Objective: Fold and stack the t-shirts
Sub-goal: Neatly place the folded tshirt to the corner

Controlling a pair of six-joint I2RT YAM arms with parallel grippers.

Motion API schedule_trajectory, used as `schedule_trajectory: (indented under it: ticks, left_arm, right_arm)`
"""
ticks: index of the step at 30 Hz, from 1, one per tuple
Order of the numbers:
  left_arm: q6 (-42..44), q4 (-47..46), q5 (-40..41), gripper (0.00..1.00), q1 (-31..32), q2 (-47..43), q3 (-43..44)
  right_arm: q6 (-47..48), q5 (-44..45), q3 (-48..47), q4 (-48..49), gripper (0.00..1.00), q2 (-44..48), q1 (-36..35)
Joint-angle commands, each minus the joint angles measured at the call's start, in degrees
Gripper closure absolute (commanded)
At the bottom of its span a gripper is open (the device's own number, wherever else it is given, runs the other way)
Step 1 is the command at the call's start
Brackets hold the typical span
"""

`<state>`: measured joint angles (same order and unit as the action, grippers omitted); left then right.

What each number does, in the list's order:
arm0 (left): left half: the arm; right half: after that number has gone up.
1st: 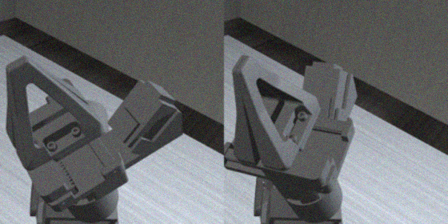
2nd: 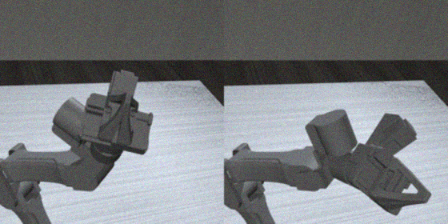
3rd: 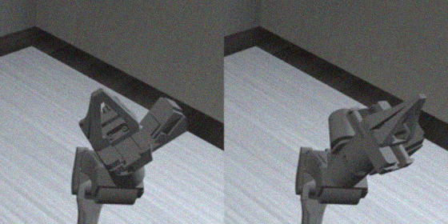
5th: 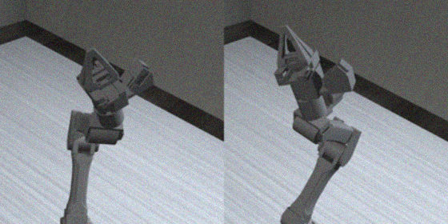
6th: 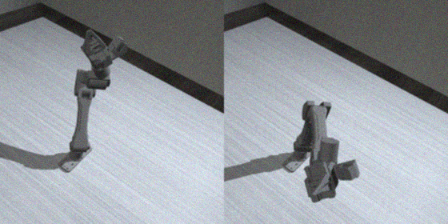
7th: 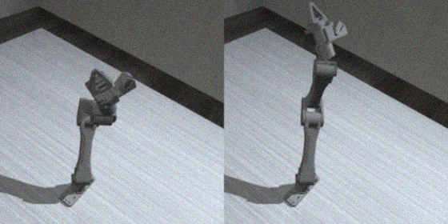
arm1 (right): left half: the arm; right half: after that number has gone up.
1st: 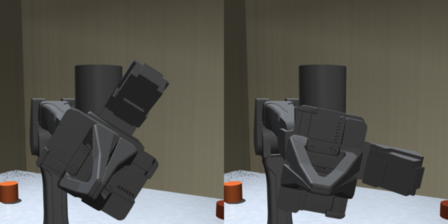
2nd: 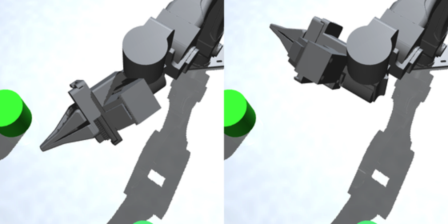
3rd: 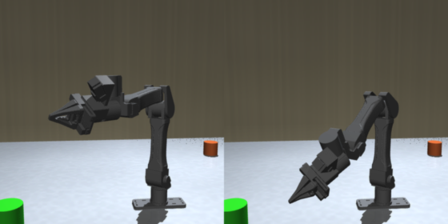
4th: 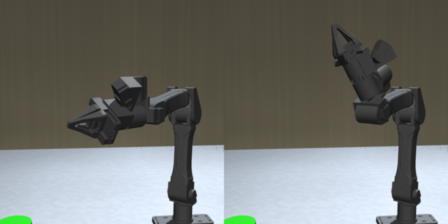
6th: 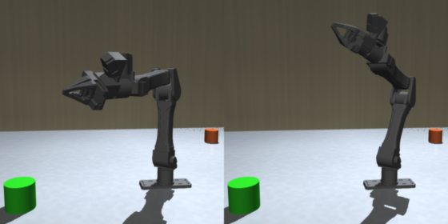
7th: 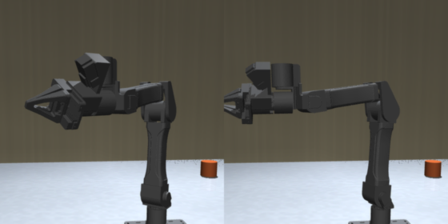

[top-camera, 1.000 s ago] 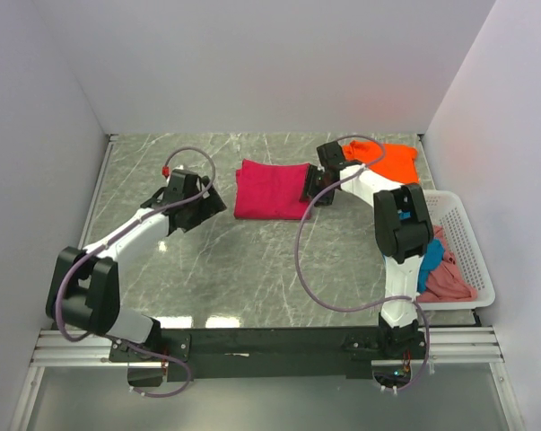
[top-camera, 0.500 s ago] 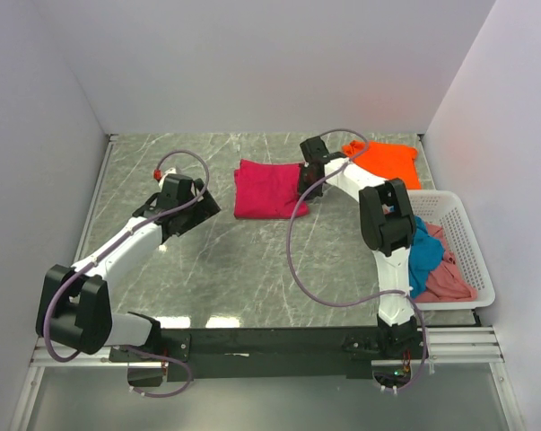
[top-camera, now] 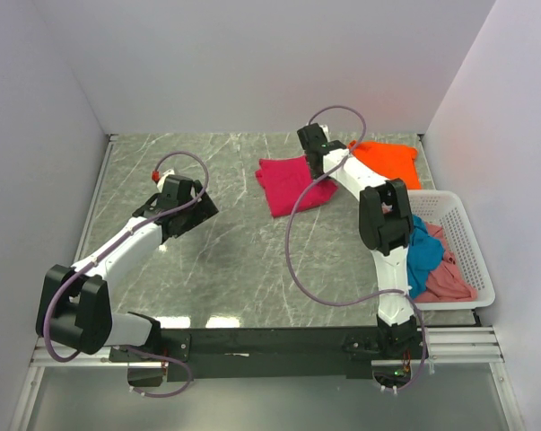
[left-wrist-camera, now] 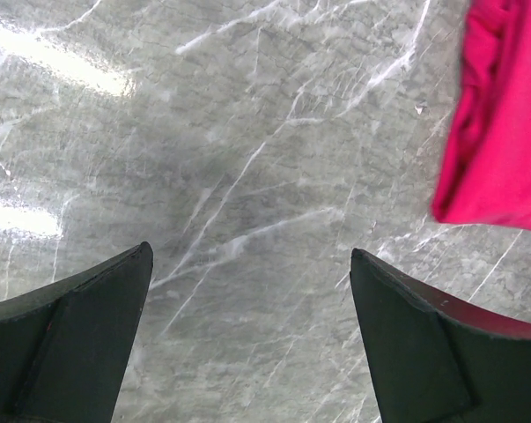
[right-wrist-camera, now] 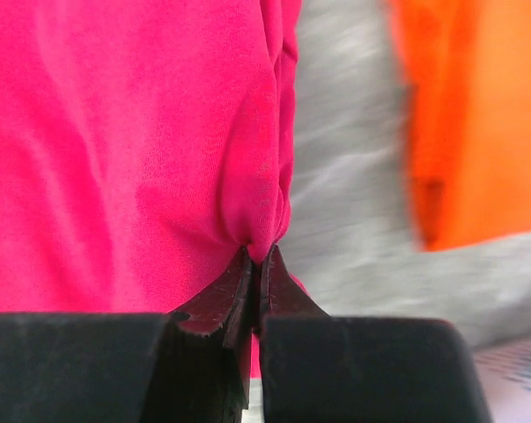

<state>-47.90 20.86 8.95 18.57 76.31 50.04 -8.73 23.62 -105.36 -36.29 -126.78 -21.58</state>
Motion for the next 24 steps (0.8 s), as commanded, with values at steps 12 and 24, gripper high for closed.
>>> schedule_trajectory:
  ticks: [12, 24]
  left_arm:
    - [-1.4, 1.5, 2.4, 0.01, 0.1, -1.6, 3.0]
    - [-1.8, 2.0, 2.2, 0.01, 0.1, -0.9, 3.6]
  right_arm:
    - [20.3, 26.3, -2.8, 8.3, 1.0, 7.8, 4.8]
    - [18.5, 21.7, -4.5, 10.5, 1.0, 11.1, 7.2]
